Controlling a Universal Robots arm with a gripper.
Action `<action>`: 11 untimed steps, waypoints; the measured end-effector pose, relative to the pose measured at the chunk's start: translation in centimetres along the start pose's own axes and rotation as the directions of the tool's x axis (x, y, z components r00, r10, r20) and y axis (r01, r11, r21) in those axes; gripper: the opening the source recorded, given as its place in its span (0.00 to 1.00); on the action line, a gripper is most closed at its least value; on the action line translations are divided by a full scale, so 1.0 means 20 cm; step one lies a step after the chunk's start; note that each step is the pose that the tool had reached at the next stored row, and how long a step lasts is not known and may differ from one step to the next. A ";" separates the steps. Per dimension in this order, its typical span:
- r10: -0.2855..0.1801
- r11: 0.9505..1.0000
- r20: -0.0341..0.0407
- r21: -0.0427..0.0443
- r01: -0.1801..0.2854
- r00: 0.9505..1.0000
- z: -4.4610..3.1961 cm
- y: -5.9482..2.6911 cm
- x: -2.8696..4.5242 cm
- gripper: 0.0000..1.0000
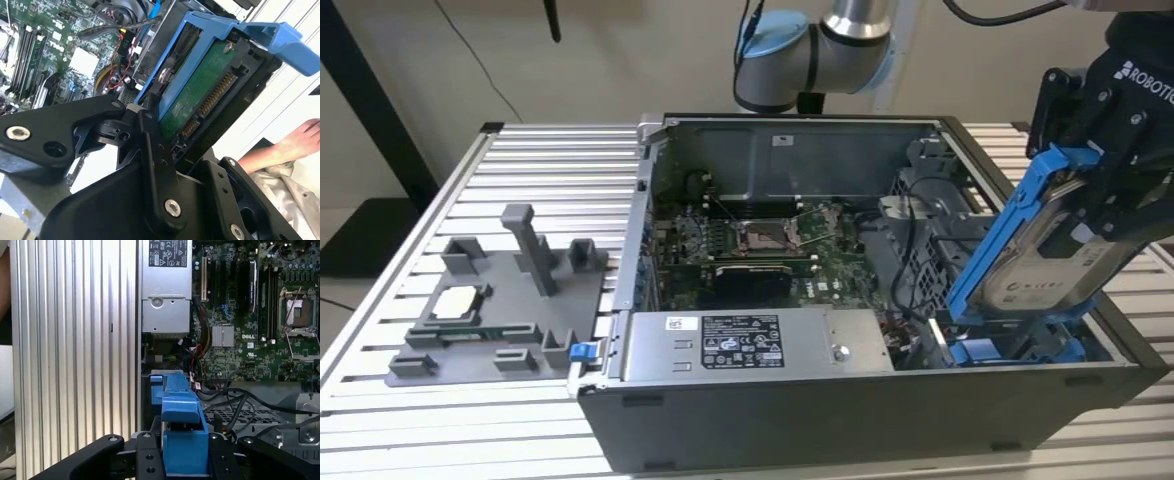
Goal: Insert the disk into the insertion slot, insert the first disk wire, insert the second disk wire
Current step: 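Insert the disk into the insertion slot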
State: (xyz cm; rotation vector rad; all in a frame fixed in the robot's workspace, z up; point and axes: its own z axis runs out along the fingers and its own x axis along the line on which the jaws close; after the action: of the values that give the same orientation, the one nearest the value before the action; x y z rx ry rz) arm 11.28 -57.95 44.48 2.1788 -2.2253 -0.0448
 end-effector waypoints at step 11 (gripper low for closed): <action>0.000 1.000 0.001 0.000 0.000 1.000 0.045 -0.007 0.000 0.00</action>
State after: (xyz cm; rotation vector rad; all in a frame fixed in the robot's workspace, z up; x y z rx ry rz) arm 11.38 -57.96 43.58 2.1789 -2.2257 -0.0455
